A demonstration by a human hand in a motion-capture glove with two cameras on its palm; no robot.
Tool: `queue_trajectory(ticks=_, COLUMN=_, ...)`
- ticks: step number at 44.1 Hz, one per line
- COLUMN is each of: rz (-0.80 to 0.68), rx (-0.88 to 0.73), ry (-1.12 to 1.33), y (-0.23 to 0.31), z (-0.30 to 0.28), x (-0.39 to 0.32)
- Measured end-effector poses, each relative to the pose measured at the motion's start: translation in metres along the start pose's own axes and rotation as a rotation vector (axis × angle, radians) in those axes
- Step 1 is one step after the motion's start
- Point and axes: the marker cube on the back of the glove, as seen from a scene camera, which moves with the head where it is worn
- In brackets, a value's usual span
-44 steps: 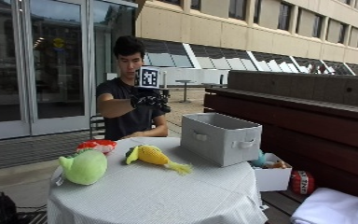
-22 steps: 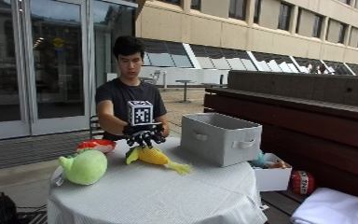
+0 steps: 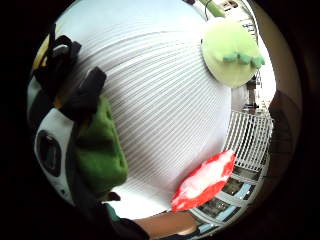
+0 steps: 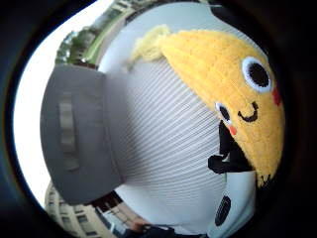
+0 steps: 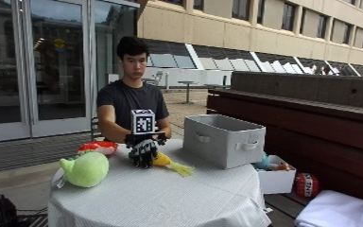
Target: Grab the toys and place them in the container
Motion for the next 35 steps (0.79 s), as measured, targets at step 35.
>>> queue_trajectory(ticks=35, rz=-0.202, rx=0.295, ry=-0.094, y=0.012, z=-0.275, x=-0.146)
